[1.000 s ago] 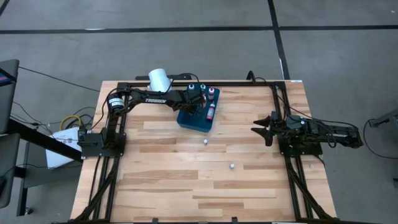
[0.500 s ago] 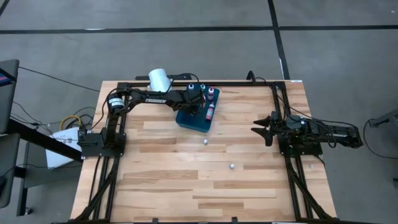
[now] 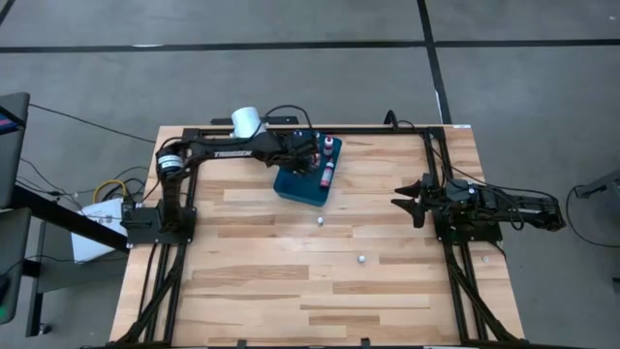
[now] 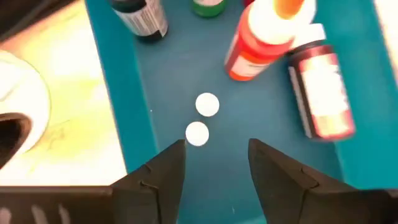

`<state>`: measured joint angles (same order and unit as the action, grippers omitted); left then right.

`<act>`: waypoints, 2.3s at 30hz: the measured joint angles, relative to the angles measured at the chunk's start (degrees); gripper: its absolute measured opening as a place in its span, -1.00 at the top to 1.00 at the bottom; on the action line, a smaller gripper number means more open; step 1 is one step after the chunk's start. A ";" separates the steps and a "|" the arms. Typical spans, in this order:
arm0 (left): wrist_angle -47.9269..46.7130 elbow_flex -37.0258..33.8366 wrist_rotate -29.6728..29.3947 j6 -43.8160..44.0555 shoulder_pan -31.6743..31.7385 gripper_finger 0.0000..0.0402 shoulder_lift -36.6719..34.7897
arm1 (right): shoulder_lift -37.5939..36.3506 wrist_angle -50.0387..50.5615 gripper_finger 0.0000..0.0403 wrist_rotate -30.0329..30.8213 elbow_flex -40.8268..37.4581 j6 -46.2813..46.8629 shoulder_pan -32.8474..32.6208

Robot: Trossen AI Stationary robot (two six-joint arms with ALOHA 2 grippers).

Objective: Pick & Place food coloring
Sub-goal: Put the small violet food coloring bottle into the blue bin

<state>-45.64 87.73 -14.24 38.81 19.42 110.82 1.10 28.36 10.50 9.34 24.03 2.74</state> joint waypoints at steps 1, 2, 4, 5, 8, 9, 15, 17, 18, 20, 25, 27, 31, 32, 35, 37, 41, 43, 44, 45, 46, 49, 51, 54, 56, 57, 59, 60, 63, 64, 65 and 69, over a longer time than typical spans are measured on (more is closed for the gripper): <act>-0.77 0.07 0.00 0.01 -0.32 0.17 -0.94 | 0.00 -0.02 -0.03 0.00 0.00 0.00 0.00; -1.56 0.08 -0.03 0.24 -0.72 0.17 -1.83 | 0.00 0.00 -0.03 0.00 0.00 0.00 0.00; -3.81 0.08 -0.13 1.47 -1.60 0.17 -3.68 | 0.00 -0.02 -0.03 -0.01 0.00 0.00 0.00; -5.43 0.08 -0.37 2.05 -2.10 0.17 -4.61 | 0.00 -0.01 -0.03 0.00 0.00 0.00 0.00; -11.12 0.12 -3.14 4.32 -4.12 0.17 -6.96 | 0.00 -0.02 -0.03 0.00 0.00 0.00 0.02; -13.56 0.12 -4.07 5.38 -4.83 0.17 -7.49 | 0.00 -0.02 -0.03 0.00 0.00 0.00 0.00; -26.07 0.12 -8.05 12.56 -10.17 0.17 -9.66 | 0.00 -0.04 -0.03 -0.01 0.00 0.00 0.00; -29.17 0.10 -9.73 15.14 -12.21 0.17 -9.78 | 0.02 -0.04 -0.03 -0.05 0.00 0.38 0.00; -30.66 0.10 -10.24 16.46 -13.23 0.17 -9.79 | 0.00 -0.04 -0.03 -0.09 0.00 1.52 0.00; -33.67 0.10 -11.05 18.79 -15.46 0.17 -9.79 | 0.00 -0.06 -0.03 -0.09 0.00 5.34 0.00; -36.17 0.08 -13.63 23.69 -21.31 0.17 -9.81 | 0.00 -0.06 -0.03 -0.11 0.00 11.69 0.02; -36.13 0.06 -13.72 24.53 -23.34 0.17 -10.01 | 0.01 -0.09 -0.03 -0.14 0.00 12.60 0.00; -35.90 0.06 -14.16 25.18 -26.27 0.17 -10.07 | 0.00 -0.56 -0.03 -0.24 0.00 13.94 0.00; -35.88 0.06 -14.21 25.62 -26.80 0.17 -10.07 | 0.00 -0.88 -0.03 -0.26 0.00 13.94 0.00; -35.88 0.06 -14.53 27.45 -28.03 0.17 -10.07 | 0.00 -1.80 -0.03 -0.27 0.00 13.94 0.00; -35.88 0.06 -14.79 28.47 -28.73 0.17 -10.07 | 0.00 -2.88 -0.03 -1.11 0.00 13.92 0.00; -35.90 0.04 -14.80 29.42 -30.47 0.17 -10.07 | 0.00 -5.93 -0.03 -4.45 0.00 13.25 -0.11; -35.53 -0.50 -14.85 30.60 -31.42 0.17 -10.27 | 0.02 -6.95 -0.03 -6.05 0.00 13.14 -0.11; -35.11 -1.27 -14.87 31.17 -31.97 0.17 -10.70 | 0.02 -7.54 -0.03 -6.65 0.00 13.08 -0.11; -34.48 -2.27 -14.92 31.71 -32.37 0.17 -11.22 | 0.02 -8.07 -0.03 -7.27 0.00 13.02 -0.11; -33.69 -3.44 -14.78 32.41 -32.74 0.17 -12.01 | 0.02 -8.31 -0.03 -7.77 0.00 12.99 -0.11; -29.69 -7.86 -14.67 35.39 -34.06 0.17 -15.37 | 0.04 -8.33 -0.03 -9.08 0.00 11.09 -0.11; -26.27 -11.43 -14.86 37.08 -35.03 0.17 -18.43 | 0.05 -8.77 -0.03 -9.31 0.00 10.56 -0.11; -20.88 -17.11 -16.21 37.51 -36.50 0.17 -23.15 | 0.07 -11.58 -0.03 -9.31 0.00 9.30 -0.11; -17.70 -20.64 -17.10 37.53 -37.17 0.17 -26.15 | 0.32 -14.49 -0.03 -9.49 0.00 7.23 -0.11; -16.17 -22.38 -17.76 37.48 -37.53 0.17 -27.62 | 0.64 -16.02 -0.03 -9.57 0.00 6.18 -0.11; -12.70 -25.88 -18.74 36.22 -37.94 0.17 -30.46 | 1.73 -19.21 -0.03 -9.71 0.00 4.51 -0.11; -10.57 -27.73 -19.16 35.25 -38.16 0.17 -31.91 | 2.50 -20.87 -0.03 -9.78 0.00 3.97 -0.11; -3.79 -33.30 -20.15 31.70 -38.30 0.17 -36.37 | 5.98 -25.46 -0.03 -10.86 0.00 2.46 -0.11; -1.46 -35.09 -20.26 30.37 -38.28 0.17 -37.86 | 7.40 -26.88 -0.03 -11.17 0.01 2.45 -0.13; 0.98 -36.96 -20.53 29.14 -38.27 0.17 -39.40 | 9.02 -27.78 -0.03 -11.52 0.19 2.42 -0.13; 9.09 -44.32 -21.08 25.17 -38.25 0.17 -46.02 | 16.67 -28.60 -0.03 -11.78 3.08 1.89 -0.11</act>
<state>-36.55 43.41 -35.32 63.97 -18.83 64.80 17.77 -0.25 -1.28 12.43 25.93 2.63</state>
